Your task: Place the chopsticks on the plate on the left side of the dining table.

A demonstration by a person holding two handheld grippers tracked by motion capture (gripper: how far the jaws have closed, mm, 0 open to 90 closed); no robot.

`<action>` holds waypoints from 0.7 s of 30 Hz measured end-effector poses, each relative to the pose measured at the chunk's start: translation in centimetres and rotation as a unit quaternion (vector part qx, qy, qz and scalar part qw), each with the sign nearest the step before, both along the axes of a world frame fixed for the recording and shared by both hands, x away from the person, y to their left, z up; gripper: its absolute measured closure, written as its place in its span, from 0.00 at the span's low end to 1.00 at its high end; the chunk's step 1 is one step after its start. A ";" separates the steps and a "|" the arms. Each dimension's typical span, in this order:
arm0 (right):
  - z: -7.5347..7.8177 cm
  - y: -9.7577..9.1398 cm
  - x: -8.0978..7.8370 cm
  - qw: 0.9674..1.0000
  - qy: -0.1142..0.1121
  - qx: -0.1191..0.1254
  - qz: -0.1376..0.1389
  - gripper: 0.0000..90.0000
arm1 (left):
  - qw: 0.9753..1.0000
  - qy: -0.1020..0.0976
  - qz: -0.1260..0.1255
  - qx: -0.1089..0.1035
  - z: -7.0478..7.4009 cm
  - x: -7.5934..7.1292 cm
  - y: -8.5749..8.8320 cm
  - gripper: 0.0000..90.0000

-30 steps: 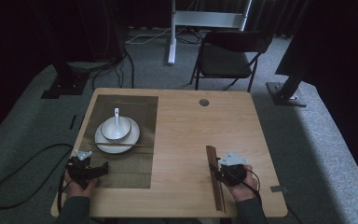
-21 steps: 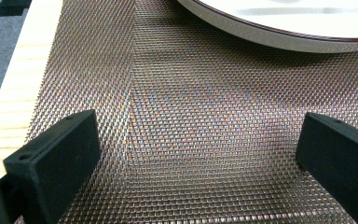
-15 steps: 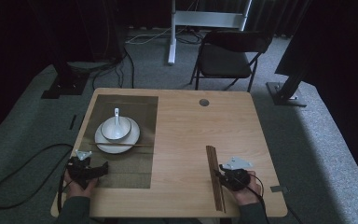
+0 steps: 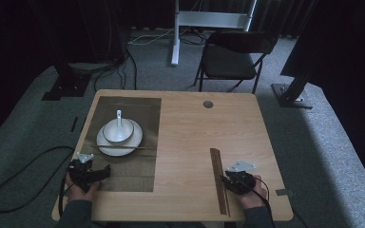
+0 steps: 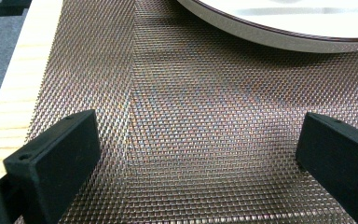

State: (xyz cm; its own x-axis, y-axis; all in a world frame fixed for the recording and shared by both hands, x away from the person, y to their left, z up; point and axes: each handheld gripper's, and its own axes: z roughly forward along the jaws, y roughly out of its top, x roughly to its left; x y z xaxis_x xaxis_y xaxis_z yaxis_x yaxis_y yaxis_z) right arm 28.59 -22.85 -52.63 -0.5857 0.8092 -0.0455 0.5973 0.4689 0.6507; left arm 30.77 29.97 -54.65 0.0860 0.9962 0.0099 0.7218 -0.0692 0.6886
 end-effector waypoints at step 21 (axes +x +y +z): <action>-0.5 -1.3 0.8 0.998 0.026 0.019 -0.045 0.79 | 1.000 0.000 0.000 0.000 0.0 0.0 0.0 0.00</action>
State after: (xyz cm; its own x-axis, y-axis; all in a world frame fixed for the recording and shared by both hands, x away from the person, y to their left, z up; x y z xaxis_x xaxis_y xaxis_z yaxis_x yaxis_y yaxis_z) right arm 29.39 -24.12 -53.18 -0.5120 0.8589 0.0141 0.6688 0.3883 0.6340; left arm 30.77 29.98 -54.65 0.0865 0.9962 0.0104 0.7221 -0.0699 0.6883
